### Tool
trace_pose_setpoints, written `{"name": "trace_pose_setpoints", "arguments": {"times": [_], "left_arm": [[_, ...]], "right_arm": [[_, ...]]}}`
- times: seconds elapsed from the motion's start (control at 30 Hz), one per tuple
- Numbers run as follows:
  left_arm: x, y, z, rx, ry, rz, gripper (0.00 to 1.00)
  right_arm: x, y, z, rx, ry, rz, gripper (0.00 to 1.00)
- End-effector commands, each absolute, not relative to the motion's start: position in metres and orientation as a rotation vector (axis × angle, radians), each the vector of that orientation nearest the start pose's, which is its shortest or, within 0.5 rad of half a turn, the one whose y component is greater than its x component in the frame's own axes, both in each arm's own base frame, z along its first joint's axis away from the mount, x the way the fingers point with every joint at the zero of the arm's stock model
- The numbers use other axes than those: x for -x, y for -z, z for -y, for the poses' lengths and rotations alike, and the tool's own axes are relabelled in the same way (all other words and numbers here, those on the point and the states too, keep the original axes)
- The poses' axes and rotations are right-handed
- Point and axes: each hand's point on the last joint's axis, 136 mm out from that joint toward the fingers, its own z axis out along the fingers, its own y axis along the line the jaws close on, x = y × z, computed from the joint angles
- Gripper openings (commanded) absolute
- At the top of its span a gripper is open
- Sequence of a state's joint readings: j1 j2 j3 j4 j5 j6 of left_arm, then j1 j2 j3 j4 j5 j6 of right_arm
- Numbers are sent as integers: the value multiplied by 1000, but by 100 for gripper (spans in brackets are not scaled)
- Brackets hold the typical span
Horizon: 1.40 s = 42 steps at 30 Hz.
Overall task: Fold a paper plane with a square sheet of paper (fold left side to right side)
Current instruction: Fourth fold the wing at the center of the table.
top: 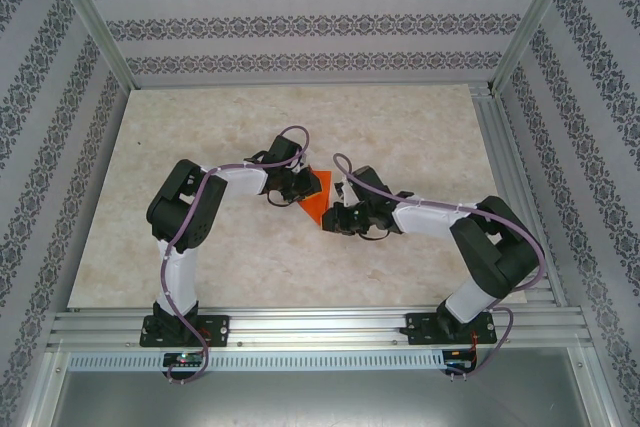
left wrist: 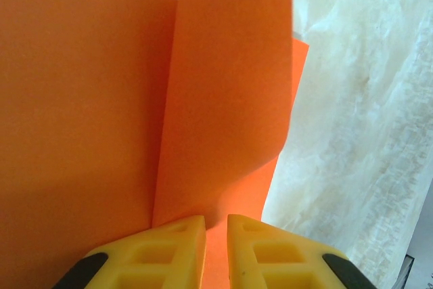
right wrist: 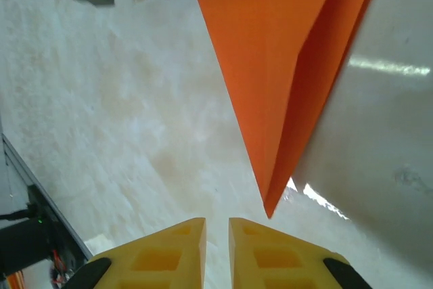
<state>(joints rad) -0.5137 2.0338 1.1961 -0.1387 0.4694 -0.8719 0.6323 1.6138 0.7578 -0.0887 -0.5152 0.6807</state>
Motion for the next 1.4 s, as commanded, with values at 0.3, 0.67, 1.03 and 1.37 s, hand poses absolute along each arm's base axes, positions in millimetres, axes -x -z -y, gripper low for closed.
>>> {"name": "trace_pose_setpoints", "arguments": {"times": [0.3,0.67,1.03,1.37], "left_arm": [[-349,34,280,366,837,-2930,20],[-349,35,279,368,826,-2933,20],[-350,32,279,357,821,-2933,20],[-350,33,279,357,823,-2934,20]], "right_arm": [[-293,-34,-297,191,-947,-2733,15],[-277,-2,-275,239,-735,-2863,16],[-283,-36,-275,260,-746,-2775,16],[-286,-39,-303,294,-872,-2732,16]]}}
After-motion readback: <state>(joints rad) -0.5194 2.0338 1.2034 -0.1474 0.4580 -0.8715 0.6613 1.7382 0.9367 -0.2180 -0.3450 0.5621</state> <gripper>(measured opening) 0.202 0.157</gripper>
